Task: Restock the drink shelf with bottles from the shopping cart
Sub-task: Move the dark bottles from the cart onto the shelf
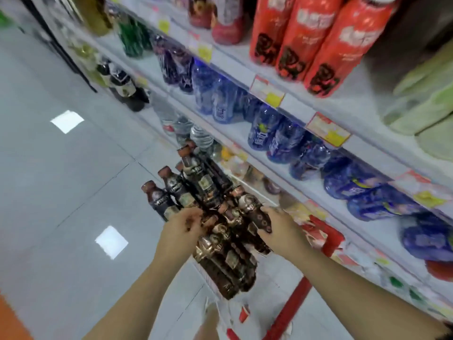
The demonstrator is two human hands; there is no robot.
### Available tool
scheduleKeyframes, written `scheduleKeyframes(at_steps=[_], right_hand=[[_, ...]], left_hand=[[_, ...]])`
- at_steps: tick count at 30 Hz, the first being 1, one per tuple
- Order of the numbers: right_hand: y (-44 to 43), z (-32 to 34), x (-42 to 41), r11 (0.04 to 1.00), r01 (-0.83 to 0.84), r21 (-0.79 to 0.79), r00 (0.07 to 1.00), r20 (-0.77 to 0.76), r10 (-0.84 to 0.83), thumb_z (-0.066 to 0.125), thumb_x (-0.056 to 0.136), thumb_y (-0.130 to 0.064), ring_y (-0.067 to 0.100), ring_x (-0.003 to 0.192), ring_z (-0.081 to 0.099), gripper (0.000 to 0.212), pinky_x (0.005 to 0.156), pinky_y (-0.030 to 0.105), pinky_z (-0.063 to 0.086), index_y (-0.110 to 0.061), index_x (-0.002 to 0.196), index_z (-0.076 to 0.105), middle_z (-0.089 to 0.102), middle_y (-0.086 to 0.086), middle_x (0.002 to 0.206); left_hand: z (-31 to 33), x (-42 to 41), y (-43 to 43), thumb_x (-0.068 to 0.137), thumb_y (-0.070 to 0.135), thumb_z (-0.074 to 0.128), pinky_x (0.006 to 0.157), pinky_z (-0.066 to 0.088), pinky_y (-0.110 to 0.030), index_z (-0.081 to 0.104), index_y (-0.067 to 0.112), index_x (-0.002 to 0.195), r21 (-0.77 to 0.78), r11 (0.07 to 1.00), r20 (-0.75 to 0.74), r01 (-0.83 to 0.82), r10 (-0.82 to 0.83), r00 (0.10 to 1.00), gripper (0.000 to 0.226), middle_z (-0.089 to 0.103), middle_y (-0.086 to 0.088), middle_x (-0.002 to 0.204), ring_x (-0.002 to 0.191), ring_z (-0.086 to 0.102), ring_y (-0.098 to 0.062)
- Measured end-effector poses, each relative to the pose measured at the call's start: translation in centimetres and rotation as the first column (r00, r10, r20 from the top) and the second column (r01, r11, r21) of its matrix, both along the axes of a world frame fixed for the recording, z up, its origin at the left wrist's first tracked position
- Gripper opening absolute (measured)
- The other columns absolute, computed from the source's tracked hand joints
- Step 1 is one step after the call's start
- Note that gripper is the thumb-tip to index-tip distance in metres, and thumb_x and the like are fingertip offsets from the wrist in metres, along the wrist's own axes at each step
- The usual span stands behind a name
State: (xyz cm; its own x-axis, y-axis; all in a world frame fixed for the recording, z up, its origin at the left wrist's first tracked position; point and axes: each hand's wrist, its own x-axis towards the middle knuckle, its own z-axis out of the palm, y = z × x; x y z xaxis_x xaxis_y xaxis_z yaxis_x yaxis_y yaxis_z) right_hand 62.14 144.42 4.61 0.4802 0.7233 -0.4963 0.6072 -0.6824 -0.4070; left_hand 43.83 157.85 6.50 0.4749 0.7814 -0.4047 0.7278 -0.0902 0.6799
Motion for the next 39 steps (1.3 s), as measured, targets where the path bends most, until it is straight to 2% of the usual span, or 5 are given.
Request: scheduleKeyframes(at_steps=[13, 18, 26, 32, 39], right_hand=[[2.6, -7.4, 0.8, 0.976, 0.117, -0.184, 0.991, 0.079, -0.104, 0.070, 0.080, -0.030, 0.029, 0.108, 0.057, 0.066, 0.083, 0.038, 0.049, -0.016, 0.133, 0.033, 0.055, 0.011, 0.124], [2.5, -7.8, 1.1, 0.978, 0.125, -0.167, 0.990, 0.084, -0.112, 0.072, 0.076, -0.034, 0.026, 0.106, 0.057, 0.068, 0.078, 0.034, 0.048, -0.019, 0.131, 0.035, 0.057, 0.007, 0.119], [2.1, -7.0, 0.8, 0.974, 0.226, -0.005, 0.973, -0.047, -0.226, 0.069, 0.078, -0.021, 0.020, 0.094, 0.058, 0.052, 0.074, 0.027, 0.045, -0.017, 0.125, 0.047, 0.062, 0.004, 0.107], [-0.5, 0.0, 0.6, 0.839, 0.544, -0.008, 0.698, -0.551, -0.457, 0.068, 0.079, -0.016, 0.013, 0.092, 0.063, 0.023, 0.089, 0.036, 0.050, -0.026, 0.099, 0.061, 0.068, -0.006, 0.098], [-5.5, 13.7, 0.4, 0.602, 0.798, -0.023, 0.309, -0.842, -0.442, 0.058, 0.083, -0.009, 0.021, 0.085, 0.066, 0.023, 0.081, 0.036, 0.050, -0.018, 0.104, 0.062, 0.071, 0.006, 0.093]], left_hand=[[-6.7, 3.7, 6.8, 0.090, 0.030, 0.058, 0.078, 0.042, -0.027, 0.021, 0.023, 0.145, -0.295, 0.925, 0.074, -0.238, 0.271, 0.960, 0.066, 0.044, -0.001, 0.138, 0.113, 0.052, -0.016], [-9.0, 7.6, 8.0, 0.087, 0.029, 0.063, 0.064, 0.040, -0.018, 0.020, 0.017, 0.145, -0.324, 0.882, 0.075, -0.343, 0.385, 0.920, 0.074, 0.053, 0.003, 0.119, 0.078, 0.054, -0.005], [-10.2, 8.8, 7.3, 0.078, 0.025, 0.073, 0.075, 0.043, -0.029, 0.033, 0.012, 0.130, -0.231, 0.850, 0.072, -0.473, 0.500, 0.863, 0.066, 0.058, -0.005, 0.114, 0.090, 0.058, -0.018], [-2.6, 5.7, 3.7, 0.076, 0.022, 0.074, 0.067, 0.046, -0.018, 0.036, 0.037, 0.114, -0.237, 0.951, 0.273, -0.198, 0.260, 0.926, 0.055, 0.060, 0.007, 0.105, 0.084, 0.061, -0.005], [10.3, 4.8, -2.3, 0.080, 0.035, 0.070, 0.067, 0.038, -0.001, 0.035, 0.032, 0.139, -0.244, 0.940, 0.278, 0.240, -0.169, 0.946, 0.069, 0.047, 0.017, 0.125, 0.095, 0.051, 0.011]])
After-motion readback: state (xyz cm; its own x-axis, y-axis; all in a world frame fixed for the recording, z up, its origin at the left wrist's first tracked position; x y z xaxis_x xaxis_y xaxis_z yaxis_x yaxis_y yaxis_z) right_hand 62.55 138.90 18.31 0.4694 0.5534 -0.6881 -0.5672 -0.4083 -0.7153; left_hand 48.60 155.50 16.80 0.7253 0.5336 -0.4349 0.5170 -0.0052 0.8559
